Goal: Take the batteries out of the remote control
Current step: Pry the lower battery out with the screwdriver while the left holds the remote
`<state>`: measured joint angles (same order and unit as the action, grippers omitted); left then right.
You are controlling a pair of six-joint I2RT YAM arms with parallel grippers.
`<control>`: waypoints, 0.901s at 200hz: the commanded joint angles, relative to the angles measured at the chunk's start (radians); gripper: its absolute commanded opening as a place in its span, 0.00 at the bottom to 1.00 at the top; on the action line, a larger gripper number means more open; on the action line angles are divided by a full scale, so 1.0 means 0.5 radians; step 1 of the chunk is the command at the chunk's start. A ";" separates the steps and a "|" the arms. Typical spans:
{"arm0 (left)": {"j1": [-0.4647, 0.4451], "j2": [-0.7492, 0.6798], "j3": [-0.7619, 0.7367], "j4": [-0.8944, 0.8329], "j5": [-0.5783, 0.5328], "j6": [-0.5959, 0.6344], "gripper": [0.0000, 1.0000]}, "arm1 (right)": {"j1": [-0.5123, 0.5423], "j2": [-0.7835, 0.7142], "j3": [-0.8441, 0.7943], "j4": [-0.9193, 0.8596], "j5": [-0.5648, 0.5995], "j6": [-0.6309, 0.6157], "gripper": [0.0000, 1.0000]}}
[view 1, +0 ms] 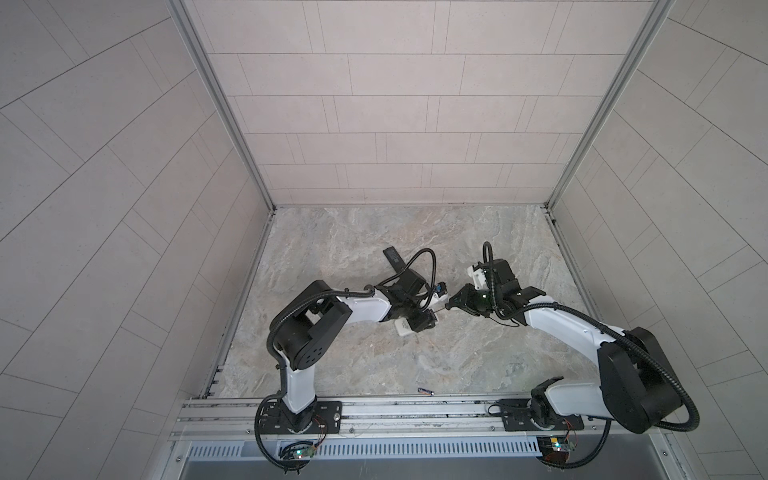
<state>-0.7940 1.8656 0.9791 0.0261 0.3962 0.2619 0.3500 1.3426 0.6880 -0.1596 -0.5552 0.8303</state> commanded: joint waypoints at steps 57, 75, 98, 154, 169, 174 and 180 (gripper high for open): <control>-0.023 0.082 0.015 -0.160 0.005 0.059 0.49 | -0.062 0.149 -0.126 0.013 -0.107 0.082 0.00; -0.023 0.086 0.021 -0.160 0.000 0.056 0.49 | -0.083 0.147 -0.126 0.013 -0.114 0.089 0.00; -0.023 0.091 0.028 -0.160 0.000 0.059 0.48 | -0.085 0.139 -0.119 -0.036 -0.092 0.052 0.00; -0.021 0.099 0.054 -0.207 0.048 0.042 0.48 | -0.086 0.091 -0.098 0.014 -0.049 0.062 0.00; -0.021 0.101 0.058 -0.231 0.054 0.036 0.48 | -0.086 0.059 -0.082 0.019 -0.031 0.058 0.00; -0.021 0.098 0.059 -0.236 0.054 0.035 0.48 | -0.086 0.049 -0.075 0.016 -0.026 0.050 0.00; -0.019 0.099 0.055 -0.240 0.054 0.037 0.48 | -0.086 0.038 -0.064 0.007 -0.014 0.039 0.00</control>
<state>-0.7940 1.8736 1.0077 -0.0174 0.3973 0.2626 0.2947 1.3724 0.6628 -0.1017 -0.6365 0.8684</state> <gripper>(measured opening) 0.555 0.245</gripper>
